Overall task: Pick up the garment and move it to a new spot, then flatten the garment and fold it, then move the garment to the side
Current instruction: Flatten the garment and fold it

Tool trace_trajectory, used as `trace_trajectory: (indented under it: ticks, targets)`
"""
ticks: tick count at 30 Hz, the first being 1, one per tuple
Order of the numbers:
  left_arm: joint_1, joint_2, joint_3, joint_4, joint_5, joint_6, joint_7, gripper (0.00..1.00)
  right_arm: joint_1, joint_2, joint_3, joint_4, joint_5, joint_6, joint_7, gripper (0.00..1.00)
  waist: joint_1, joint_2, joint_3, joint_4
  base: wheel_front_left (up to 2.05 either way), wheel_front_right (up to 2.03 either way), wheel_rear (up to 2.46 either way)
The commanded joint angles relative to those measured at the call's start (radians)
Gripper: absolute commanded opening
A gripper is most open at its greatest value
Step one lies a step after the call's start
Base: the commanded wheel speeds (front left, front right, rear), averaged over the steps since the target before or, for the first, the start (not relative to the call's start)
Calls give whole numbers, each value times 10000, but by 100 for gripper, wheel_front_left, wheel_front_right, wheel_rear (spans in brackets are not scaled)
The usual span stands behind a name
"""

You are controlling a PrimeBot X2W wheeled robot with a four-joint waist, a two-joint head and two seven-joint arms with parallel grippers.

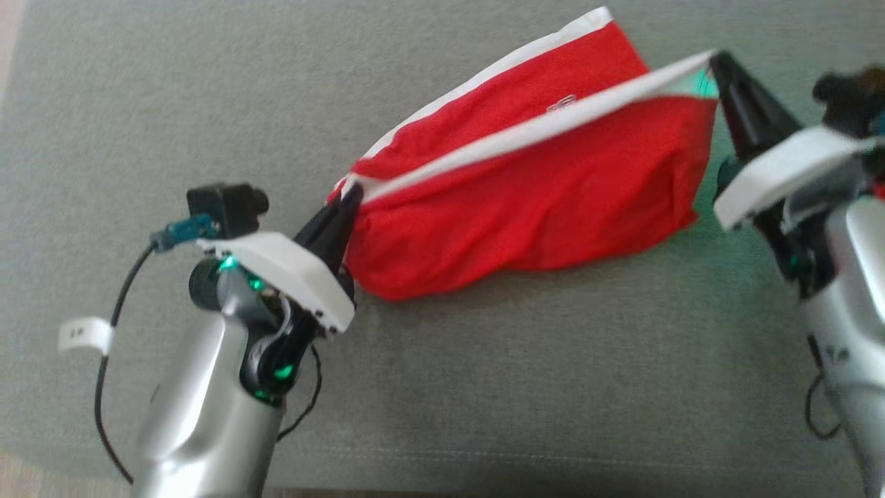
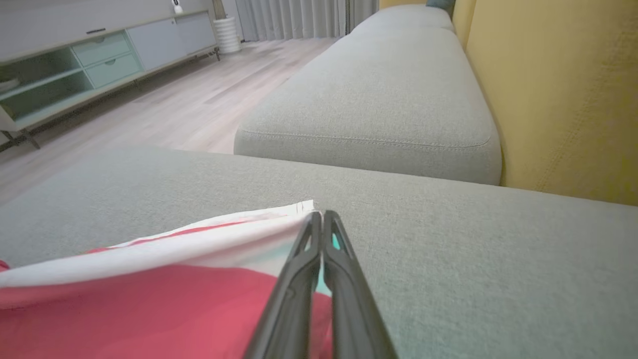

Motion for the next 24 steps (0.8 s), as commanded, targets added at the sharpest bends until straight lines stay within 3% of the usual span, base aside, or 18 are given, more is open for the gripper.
trace_trajectory:
  ticks: [1, 3, 15, 16, 17, 18, 19, 20, 21, 24]
  targets:
    - [-560, 76, 293, -107, -127, -61, -192, 0, -626, -204, 318, 230, 161, -11, -187, 0, 0, 0, 277, 336, 0, 0, 0]
    - [-1016, 12, 86, 273, -381, -123, -476, 0, -1526, -329, 800, 1250, 371, -11, -329, 0, 0, 0, 488, 610, 0, 0, 0]
    - [-2412, -50, -1213, 1919, -1605, -104, -1818, 0, -3618, -376, 2286, 4056, 1049, -11, -1249, 0, 0, 0, 894, 1173, 0, 0, 0]
    - [-2516, -50, -1339, 2057, -1722, -82, -1927, 2, -3742, -352, 2405, 4255, 1107, -11, -1331, 0, 0, 0, 919, 1193, 0, 0, 0]
    - [-2608, -50, -1472, 2199, -1828, -66, -2012, 13, -3853, -314, 2516, 4432, 1179, -11, -1432, 0, 0, 0, 938, 1208, 0, 0, 0]
    - [-2695, -50, -1594, 2339, -1926, -41, -2084, 33, -3952, -280, 2624, 4592, 1242, -11, -1551, 2, 0, 0, 957, 1222, 0, 0, 0]
    - [-2772, -51, -1702, 2469, -2018, -10, -2163, 84, -4029, -242, 2721, 4740, 1304, -11, -1688, 35, 0, 0, 974, 1227, 0, 0, 0]
    - [-2832, -51, -1807, 2585, -2094, 19, -2255, 100, -4087, -208, 2815, 4868, 1349, -11, -1863, 83, 0, 0, 985, 1227, 0, 0, 0]
    - [-2875, -51, -1906, 2686, -2157, 45, -2356, 100, -4114, -172, 2917, 4971, 1395, -11, -2069, 100, 0, 0, 984, 1224, 0, 0, 0]
    - [-2897, -51, -2152, 3028, -2041, 312, -2928, 100, -3976, -115, 3247, 5228, 1493, -11, -2986, 100, 0, 0, 874, 1177, 0, 0, 0]
